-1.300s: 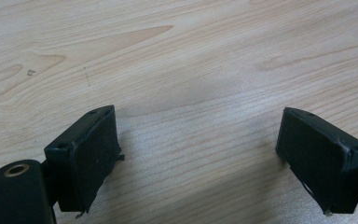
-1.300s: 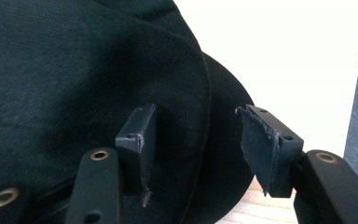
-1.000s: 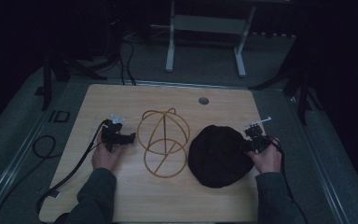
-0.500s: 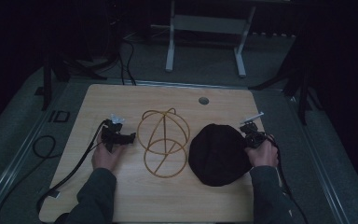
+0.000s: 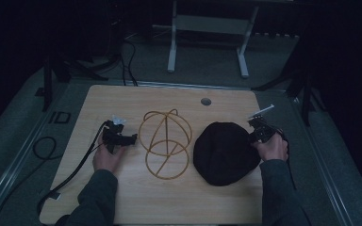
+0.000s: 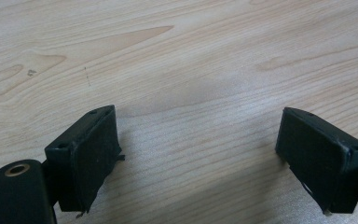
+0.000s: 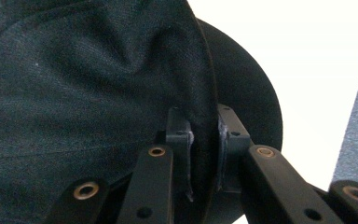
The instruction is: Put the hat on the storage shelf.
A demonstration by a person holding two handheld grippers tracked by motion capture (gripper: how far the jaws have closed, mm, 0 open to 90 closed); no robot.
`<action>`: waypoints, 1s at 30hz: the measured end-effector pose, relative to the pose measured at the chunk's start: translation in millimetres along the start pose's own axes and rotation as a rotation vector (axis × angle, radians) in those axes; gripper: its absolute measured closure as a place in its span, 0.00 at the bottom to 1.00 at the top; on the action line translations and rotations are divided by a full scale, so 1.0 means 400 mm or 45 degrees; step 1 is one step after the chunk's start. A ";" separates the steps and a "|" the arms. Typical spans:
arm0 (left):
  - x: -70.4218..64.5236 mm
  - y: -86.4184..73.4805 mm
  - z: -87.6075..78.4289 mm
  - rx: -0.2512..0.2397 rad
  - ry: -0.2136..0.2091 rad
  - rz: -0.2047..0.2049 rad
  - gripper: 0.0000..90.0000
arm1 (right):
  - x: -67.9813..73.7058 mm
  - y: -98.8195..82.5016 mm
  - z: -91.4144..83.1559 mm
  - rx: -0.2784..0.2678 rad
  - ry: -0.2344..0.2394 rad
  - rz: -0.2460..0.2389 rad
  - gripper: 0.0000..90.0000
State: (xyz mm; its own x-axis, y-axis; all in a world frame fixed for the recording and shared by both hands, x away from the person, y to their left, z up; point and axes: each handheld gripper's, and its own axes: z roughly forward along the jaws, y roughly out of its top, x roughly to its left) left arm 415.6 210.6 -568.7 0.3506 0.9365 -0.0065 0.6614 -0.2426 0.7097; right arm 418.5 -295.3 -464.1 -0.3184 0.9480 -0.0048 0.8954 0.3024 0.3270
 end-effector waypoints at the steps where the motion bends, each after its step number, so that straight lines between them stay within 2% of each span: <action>1: 0.000 0.000 0.000 -0.001 0.000 0.000 0.14 | -0.001 0.004 -0.006 -0.003 0.002 -0.002 0.88; 6: 0.000 0.000 0.000 0.000 0.000 0.000 0.14 | -0.009 0.022 -0.030 -0.002 0.046 -0.009 0.88; 11: 0.000 0.000 0.000 0.000 0.000 0.000 0.14 | -0.006 0.043 -0.052 0.011 0.056 -0.039 0.88; 17: 0.000 0.000 0.000 0.000 0.000 -0.001 0.14 | -0.002 0.068 -0.070 -0.001 0.093 -0.036 0.88; 30: 0.000 0.000 0.000 -0.001 0.000 -0.001 0.14 | 0.013 0.113 -0.110 0.035 0.086 -0.091 0.88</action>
State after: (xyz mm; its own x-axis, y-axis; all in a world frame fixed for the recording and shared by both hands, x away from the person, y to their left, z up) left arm 415.6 210.6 -568.8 0.3504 0.9366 -0.0068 0.6612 -0.2421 0.7101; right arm 443.7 -280.9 -407.9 -0.4012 0.9152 0.0371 0.8776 0.3725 0.3018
